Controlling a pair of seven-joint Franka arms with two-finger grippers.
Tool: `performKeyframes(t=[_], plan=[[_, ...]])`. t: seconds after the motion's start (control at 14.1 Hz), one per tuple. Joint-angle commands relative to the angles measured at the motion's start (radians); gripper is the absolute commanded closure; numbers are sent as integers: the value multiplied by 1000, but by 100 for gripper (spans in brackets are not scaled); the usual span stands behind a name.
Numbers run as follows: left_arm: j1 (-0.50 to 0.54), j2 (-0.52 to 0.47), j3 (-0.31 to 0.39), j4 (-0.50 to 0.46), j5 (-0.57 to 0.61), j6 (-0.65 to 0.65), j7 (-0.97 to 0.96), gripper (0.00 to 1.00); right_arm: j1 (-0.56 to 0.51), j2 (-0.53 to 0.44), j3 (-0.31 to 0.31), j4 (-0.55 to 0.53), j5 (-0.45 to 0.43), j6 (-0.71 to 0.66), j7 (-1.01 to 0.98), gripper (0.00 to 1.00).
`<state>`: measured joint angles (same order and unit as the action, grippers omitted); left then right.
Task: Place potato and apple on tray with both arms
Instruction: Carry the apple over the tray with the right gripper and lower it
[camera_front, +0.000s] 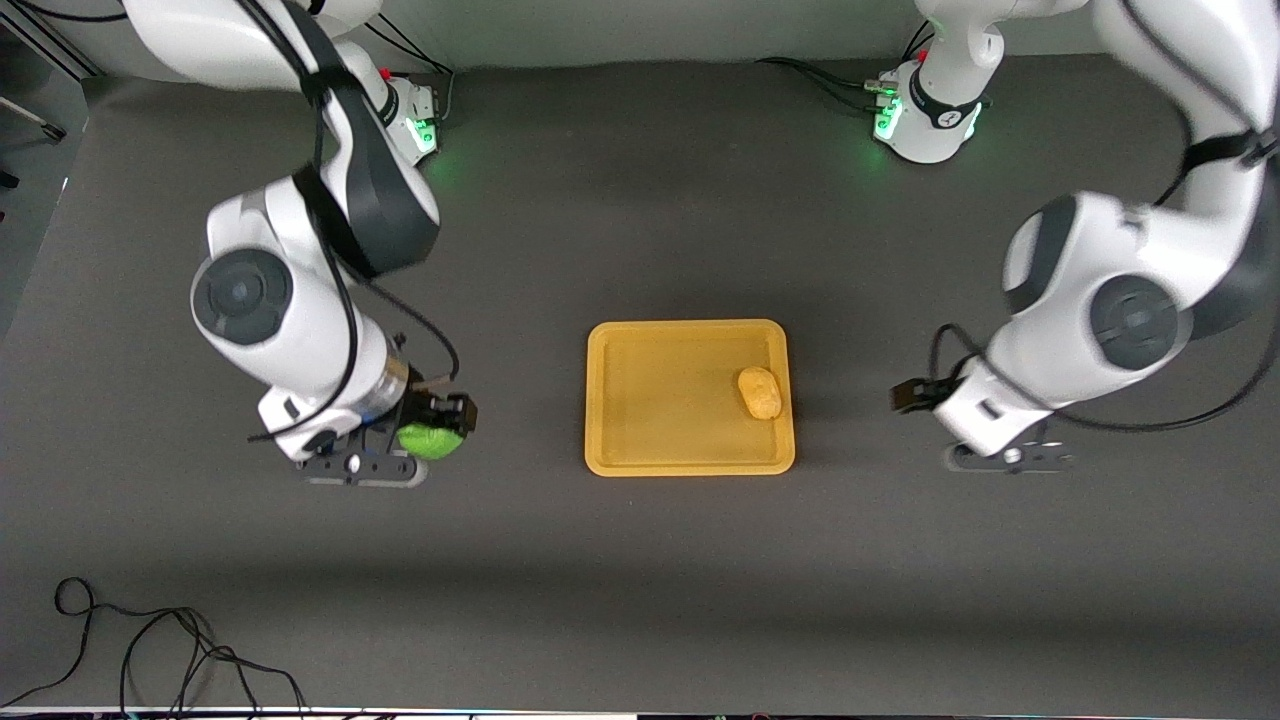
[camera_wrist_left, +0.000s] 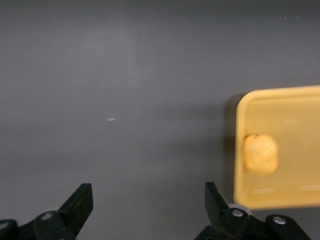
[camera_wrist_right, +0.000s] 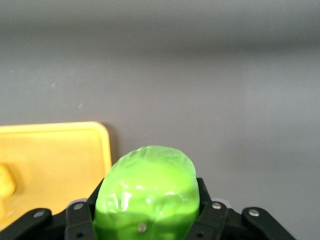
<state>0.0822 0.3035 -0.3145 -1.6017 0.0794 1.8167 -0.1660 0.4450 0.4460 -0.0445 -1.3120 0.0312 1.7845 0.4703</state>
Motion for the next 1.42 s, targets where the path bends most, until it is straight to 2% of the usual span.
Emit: performKeyframes(t=[0.0,0.21,0.35,0.57,0.78,1.13,1.35], plan=[[108,-110,-8,-49,10,-25,167,0,111,-30,-5,-50,10,19,150,46],[163,-141,-3,-49,10,-16,178,0,239,17,-5,2,4,24,325,46],[172,-153,-3,-70,10,-28,186,0,297,78,-5,84,7,23,437,46],[220,-277,3,-215,-24,-5,273,1,374,199,-5,186,3,38,545,46],[222,-304,6,-219,-76,-8,287,0,392,302,-5,186,-5,165,580,46],[238,-313,28,-204,-73,-28,299,0,402,459,-8,186,-53,315,582,46],[240,-343,41,-201,-72,-62,290,0,408,516,-11,183,-54,389,582,46]])
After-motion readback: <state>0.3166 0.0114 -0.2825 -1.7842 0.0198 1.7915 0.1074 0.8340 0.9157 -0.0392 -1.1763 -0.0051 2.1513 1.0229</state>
